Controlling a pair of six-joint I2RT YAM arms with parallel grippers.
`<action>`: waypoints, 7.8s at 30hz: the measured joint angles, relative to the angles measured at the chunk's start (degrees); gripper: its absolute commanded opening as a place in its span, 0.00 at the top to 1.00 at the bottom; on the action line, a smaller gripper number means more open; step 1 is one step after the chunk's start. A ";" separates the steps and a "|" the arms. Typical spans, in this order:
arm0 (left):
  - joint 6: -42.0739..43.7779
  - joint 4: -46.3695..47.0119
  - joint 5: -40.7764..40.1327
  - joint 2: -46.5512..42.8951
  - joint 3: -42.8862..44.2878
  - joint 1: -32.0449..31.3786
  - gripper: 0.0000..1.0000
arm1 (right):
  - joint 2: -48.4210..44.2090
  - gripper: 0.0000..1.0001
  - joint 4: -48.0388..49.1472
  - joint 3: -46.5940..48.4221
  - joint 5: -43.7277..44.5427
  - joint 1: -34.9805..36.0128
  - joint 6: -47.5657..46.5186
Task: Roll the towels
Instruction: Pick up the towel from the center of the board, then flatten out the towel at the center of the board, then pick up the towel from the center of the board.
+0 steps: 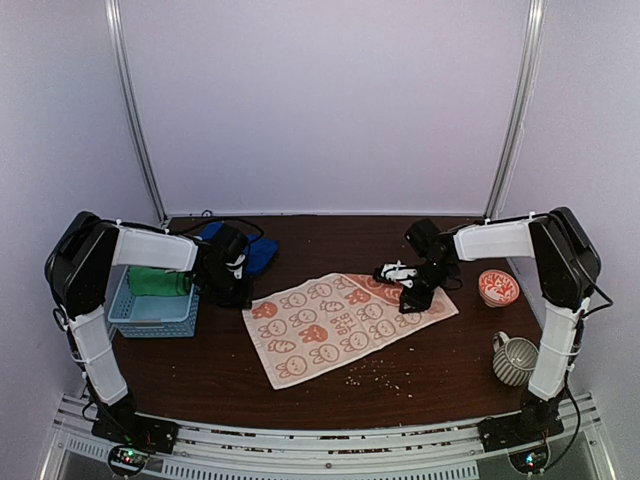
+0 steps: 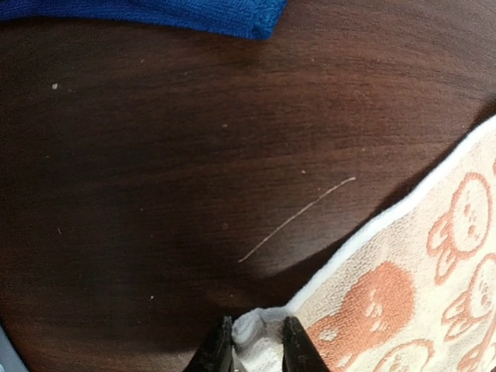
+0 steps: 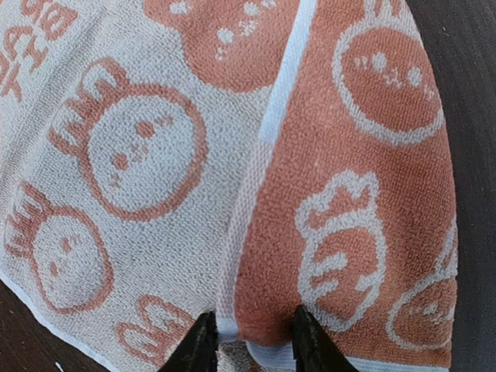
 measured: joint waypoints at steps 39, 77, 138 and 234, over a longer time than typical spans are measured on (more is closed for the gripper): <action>11.47 -2.49 -11.32 -24.04 7.58 -0.02 1.00 | -18.01 1.00 -2.23 14.67 -10.88 -15.39 14.19; 11.69 -3.06 -8.09 -11.23 -1.49 4.22 0.52 | -8.96 0.59 -6.32 6.27 -13.68 -15.91 15.87; 10.78 -18.99 7.65 -8.52 2.19 -5.53 0.42 | -25.73 0.37 -7.72 -10.25 1.31 -5.79 10.75; 9.90 -4.85 1.95 5.25 7.56 1.18 1.00 | 3.87 1.00 -2.84 5.11 -8.15 -13.16 20.83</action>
